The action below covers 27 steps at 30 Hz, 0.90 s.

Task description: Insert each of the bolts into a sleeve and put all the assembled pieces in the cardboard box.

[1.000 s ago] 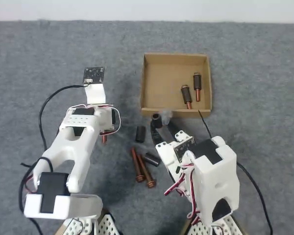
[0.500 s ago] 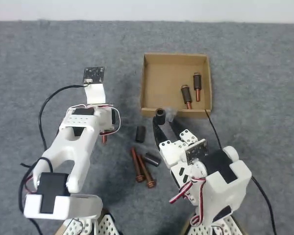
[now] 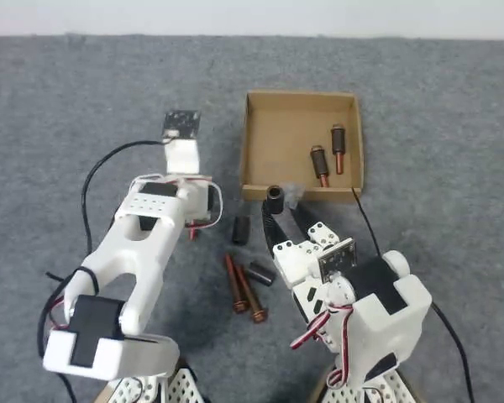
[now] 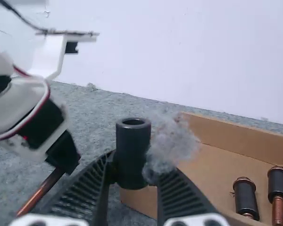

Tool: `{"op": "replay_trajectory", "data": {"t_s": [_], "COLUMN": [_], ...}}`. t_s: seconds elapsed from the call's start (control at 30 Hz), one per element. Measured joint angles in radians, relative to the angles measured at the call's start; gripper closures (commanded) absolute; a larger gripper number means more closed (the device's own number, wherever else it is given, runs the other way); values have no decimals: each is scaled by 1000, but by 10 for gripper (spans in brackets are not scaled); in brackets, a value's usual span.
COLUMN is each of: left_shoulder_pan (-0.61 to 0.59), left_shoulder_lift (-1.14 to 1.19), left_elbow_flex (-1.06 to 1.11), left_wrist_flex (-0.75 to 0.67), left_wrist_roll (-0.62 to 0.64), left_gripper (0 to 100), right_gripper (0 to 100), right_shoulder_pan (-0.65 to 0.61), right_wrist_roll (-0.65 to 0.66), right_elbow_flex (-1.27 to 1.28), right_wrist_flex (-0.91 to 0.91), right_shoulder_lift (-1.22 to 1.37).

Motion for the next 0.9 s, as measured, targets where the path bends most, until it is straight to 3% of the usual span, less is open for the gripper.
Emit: {"op": "replay_trajectory", "data": {"t_s": [0.6, 0.9], "left_shoulder_pan": [20, 153], "left_shoulder_lift": [-5, -282], "left_elbow_flex": [-252, -198], "left_wrist_flex": [0, 0], "left_wrist_roll": [3, 3], "left_gripper": [988, 988], "right_gripper": [992, 992], "right_shoulder_pan": [-18, -18], "right_wrist_roll": [25, 25], "right_elbow_flex": [-32, -38], "right_wrist_flex": [0, 0], "right_shoulder_lift": [103, 103]}}
